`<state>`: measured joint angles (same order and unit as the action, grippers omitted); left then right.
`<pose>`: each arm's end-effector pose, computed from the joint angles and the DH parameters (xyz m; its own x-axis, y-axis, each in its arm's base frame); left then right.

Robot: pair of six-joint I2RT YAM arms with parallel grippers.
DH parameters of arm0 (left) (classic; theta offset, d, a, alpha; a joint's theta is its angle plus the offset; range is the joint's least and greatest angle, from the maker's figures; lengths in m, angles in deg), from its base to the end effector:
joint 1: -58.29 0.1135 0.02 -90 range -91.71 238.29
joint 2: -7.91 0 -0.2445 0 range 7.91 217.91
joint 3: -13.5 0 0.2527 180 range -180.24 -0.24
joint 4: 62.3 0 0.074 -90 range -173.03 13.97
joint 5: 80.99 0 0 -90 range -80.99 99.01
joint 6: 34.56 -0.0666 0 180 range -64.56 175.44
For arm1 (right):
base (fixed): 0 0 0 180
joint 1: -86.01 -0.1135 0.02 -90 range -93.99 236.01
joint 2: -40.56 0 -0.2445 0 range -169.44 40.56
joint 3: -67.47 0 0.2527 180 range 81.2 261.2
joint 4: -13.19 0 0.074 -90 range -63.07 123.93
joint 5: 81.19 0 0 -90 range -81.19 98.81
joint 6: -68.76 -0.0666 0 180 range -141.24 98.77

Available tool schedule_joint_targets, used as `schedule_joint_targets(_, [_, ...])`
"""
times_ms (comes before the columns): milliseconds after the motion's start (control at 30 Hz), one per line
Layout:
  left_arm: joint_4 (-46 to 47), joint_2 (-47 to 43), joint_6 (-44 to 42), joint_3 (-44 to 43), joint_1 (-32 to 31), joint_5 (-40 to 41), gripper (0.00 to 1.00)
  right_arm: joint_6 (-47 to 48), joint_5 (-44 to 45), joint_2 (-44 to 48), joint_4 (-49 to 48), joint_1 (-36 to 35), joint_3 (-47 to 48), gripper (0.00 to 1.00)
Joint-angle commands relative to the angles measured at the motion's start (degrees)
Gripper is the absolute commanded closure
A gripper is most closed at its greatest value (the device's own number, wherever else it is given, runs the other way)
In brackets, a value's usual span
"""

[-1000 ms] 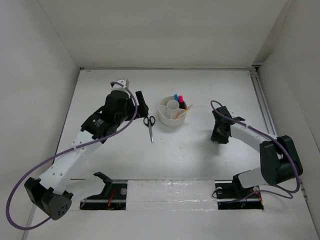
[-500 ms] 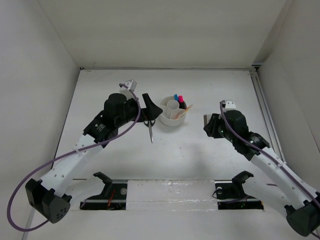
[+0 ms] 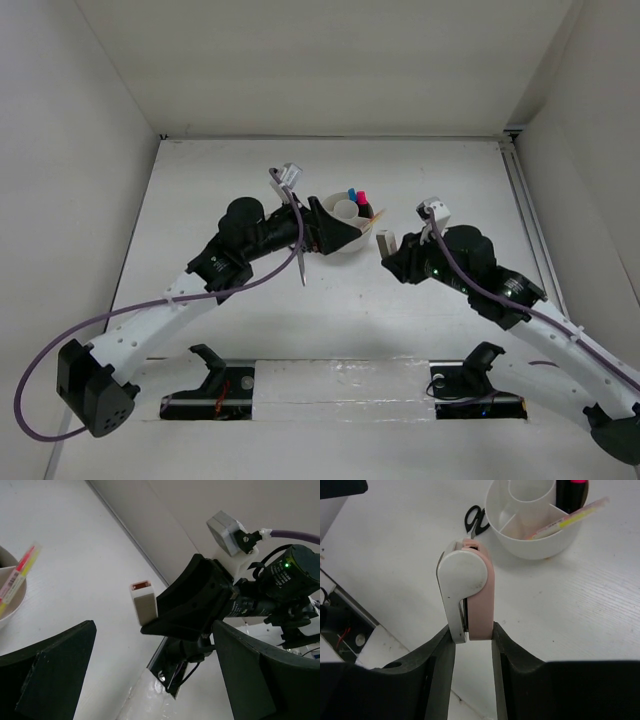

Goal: Sort the stationery into containers
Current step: Pick up the stapler from the center of the board, then place the stapler in the storage box.

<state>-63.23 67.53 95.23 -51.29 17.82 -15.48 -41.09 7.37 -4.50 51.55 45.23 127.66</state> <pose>0.1968 -0.2042 0.3572 -0.5361 -0.3082 -0.7859 0.7315 0.2951 -0.6147 0.1658 0.1452 0.2971 -0.5086 0.0096 -0.8610 -0.5292 0.7853 0.3214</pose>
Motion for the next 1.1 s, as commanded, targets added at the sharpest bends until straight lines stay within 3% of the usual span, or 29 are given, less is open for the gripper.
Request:
schedule_joint_targets(0, [9.08,0.15,-0.24,1.04,-0.14,-1.96,0.01,0.26,-0.5,-2.13,-5.11,-2.29,4.34,1.0])
schedule_joint_targets(667, [13.13,6.22,1.52,2.62,-1.98,0.06,0.16,-2.03,1.43,-8.99,-9.94,-9.32,9.62,1.0])
schedule_joint_targets(833, [12.6,6.74,1.52,2.62,-1.98,0.67,0.36,-2.55,1.96,-10.13,-9.94,-9.94,10.23,1.0])
schedule_joint_targets(867, [11.91,6.74,1.52,2.62,-1.98,0.67,0.51,-2.56,3.53,-10.14,-9.94,-10.55,10.23,1.0])
schedule_joint_targets(1067, [11.37,7.27,1.52,2.62,-1.98,0.67,0.75,-3.17,7.05,-12.06,-9.34,-11.08,11.98,1.0])
